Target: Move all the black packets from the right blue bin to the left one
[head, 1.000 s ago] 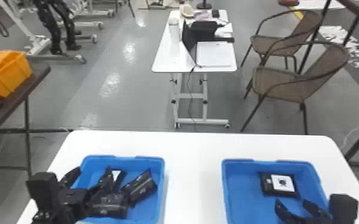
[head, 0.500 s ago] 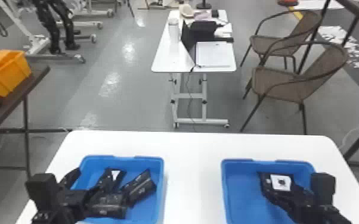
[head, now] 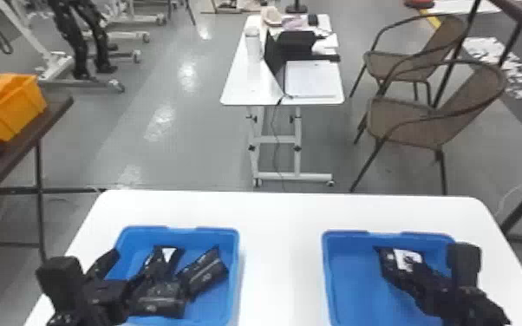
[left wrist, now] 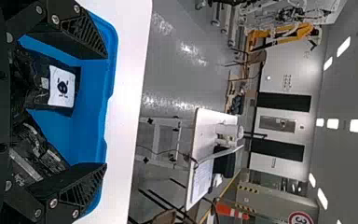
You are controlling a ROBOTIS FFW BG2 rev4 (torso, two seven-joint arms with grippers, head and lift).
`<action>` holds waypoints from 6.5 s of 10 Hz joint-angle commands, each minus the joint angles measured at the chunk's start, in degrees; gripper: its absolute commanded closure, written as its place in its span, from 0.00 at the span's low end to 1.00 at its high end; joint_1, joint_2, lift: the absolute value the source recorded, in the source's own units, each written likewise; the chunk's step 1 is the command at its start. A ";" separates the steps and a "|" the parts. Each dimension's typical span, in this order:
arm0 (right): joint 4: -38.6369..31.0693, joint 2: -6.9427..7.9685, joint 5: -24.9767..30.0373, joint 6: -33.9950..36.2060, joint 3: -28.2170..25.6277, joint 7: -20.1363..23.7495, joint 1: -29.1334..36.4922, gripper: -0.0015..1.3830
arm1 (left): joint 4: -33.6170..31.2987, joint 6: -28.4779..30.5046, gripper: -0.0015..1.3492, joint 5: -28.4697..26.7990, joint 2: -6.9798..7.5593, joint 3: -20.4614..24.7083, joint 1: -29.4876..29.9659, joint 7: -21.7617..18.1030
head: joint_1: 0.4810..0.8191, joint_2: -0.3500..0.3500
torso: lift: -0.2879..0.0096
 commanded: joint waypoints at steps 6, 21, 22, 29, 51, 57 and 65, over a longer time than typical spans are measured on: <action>-14.93 -0.35 -11.37 -1.85 -0.09 -6.87 12.95 0.87 | -0.15 -0.09 0.16 2.08 -0.15 2.37 -0.87 -2.64 | 0.63 0.60 | 0.97; -19.76 -6.06 -13.48 6.32 37.88 16.42 -13.68 0.87 | -2.26 29.09 0.16 24.93 3.16 -7.82 -17.74 -6.60 | 0.63 0.82 | 0.97; -19.15 -5.88 -13.30 5.89 39.02 16.42 -14.56 0.87 | -2.18 29.44 0.17 25.81 3.08 -7.91 -17.74 -6.51 | 0.63 0.83 | 0.97; -15.55 -4.92 -15.67 4.30 43.15 16.42 -18.43 0.87 | -2.26 27.86 0.90 24.49 2.29 -8.61 -17.39 -5.81 | 0.63 0.88 | 0.97; -54.22 2.47 -5.92 -5.80 2.81 -0.28 38.35 0.22 | -9.47 -26.28 0.08 -3.72 -0.15 -6.33 14.07 5.09 | 0.63 0.66 | 0.97; -55.10 4.45 -0.38 -10.81 1.67 1.39 40.19 0.22 | -9.47 -26.02 0.08 -3.90 -0.15 -8.88 16.01 8.43 | 0.63 0.66 | 0.97; -54.13 4.45 0.32 -11.78 1.67 2.53 39.31 0.22 | -9.91 -22.59 0.08 -3.98 -0.15 -9.32 15.48 8.43 | 0.63 0.65 | 0.97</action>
